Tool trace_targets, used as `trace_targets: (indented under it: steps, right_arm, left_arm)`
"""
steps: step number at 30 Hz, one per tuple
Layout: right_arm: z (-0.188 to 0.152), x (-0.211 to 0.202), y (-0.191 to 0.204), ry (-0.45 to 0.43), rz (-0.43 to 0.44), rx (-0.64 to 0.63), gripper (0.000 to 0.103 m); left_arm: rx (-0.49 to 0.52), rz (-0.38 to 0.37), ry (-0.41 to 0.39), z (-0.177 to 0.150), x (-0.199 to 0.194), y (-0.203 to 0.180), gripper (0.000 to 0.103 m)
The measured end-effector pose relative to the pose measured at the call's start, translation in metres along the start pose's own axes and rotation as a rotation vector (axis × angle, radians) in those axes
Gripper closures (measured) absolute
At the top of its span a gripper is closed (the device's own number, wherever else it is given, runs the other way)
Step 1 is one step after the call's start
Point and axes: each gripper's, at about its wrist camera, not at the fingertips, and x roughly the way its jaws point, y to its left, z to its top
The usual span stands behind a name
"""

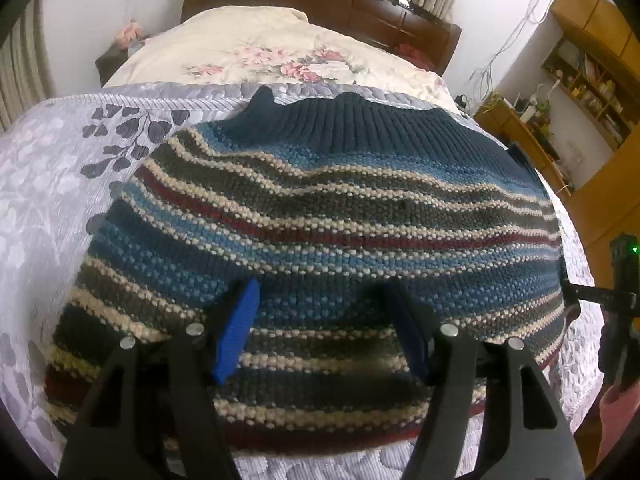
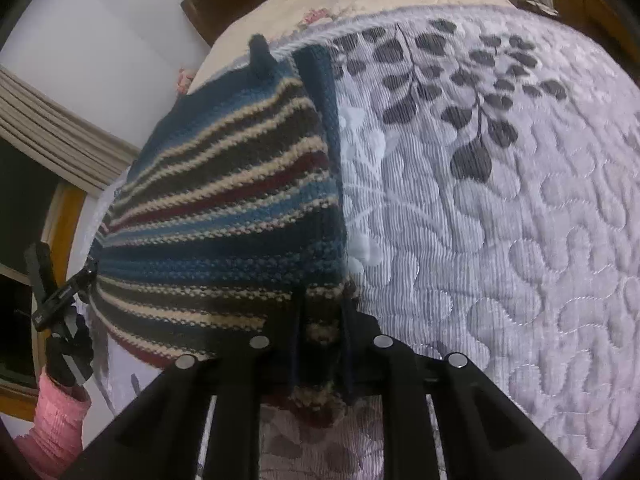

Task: Fold small clothes

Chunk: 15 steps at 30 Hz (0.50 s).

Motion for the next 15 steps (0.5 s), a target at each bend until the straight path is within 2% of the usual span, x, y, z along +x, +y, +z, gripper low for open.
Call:
trace_targets:
  steps: [5, 7, 11, 13, 15]
  right_arm:
    - [0.001, 0.003, -0.002, 0.005, 0.009, 0.021, 0.072]
    - [0.003, -0.005, -0.004, -0.003, 0.004, 0.018, 0.064]
    - [0.007, -0.028, 0.002, -0.045, -0.011, 0.0, 0.058]
    - [0.01, -0.034, 0.0, -0.05, -0.001, 0.014, 0.046]
    - [0.014, -0.037, -0.002, -0.056, 0.015, 0.026, 0.042]
  left_arm:
    - [-0.035, -0.009, -0.001, 0.002, 0.002, 0.002, 0.037]
    - [-0.039, -0.002, 0.006, 0.005, 0.001, 0.0, 0.037]
    - [-0.051, -0.01, 0.011, 0.01, -0.008, -0.009, 0.036]
    - [-0.057, -0.015, 0.008, 0.014, -0.013, -0.016, 0.035]
    - [-0.055, -0.024, 0.001, 0.017, -0.016, -0.023, 0.033]
